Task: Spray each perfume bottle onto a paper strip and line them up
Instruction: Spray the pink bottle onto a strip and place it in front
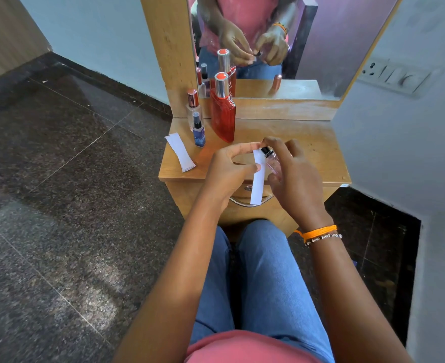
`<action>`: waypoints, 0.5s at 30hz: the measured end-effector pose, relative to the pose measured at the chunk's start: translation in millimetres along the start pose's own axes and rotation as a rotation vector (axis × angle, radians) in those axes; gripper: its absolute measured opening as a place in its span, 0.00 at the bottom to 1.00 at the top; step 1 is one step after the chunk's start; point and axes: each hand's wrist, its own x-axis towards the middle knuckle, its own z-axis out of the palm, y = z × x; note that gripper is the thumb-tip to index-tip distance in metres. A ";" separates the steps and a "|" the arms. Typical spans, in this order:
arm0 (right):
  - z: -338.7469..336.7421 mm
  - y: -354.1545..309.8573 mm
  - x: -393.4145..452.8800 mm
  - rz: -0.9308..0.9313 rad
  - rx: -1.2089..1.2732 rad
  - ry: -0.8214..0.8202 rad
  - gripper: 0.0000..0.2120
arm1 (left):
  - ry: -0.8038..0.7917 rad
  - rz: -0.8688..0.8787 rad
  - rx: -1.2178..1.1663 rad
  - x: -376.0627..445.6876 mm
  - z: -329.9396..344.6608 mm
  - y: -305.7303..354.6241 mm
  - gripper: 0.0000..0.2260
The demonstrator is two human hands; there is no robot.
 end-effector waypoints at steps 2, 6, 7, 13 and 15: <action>-1.7 -1.0 1.1 0.027 0.065 0.028 0.29 | -0.001 -0.005 0.012 0.7 -0.3 -1.2 0.19; -6.2 0.8 2.0 0.056 0.103 0.061 0.30 | 0.002 -0.019 0.031 2.0 0.9 -3.7 0.19; -7.0 2.4 2.0 0.066 0.107 0.068 0.31 | 0.013 -0.016 0.048 4.2 2.1 -4.3 0.19; -10.8 9.4 2.9 0.115 0.179 0.096 0.30 | 0.065 0.029 0.260 36.2 15.3 -11.5 0.20; -11.8 10.3 3.0 0.116 0.192 0.098 0.30 | 0.069 0.046 0.347 48.2 20.5 -14.9 0.19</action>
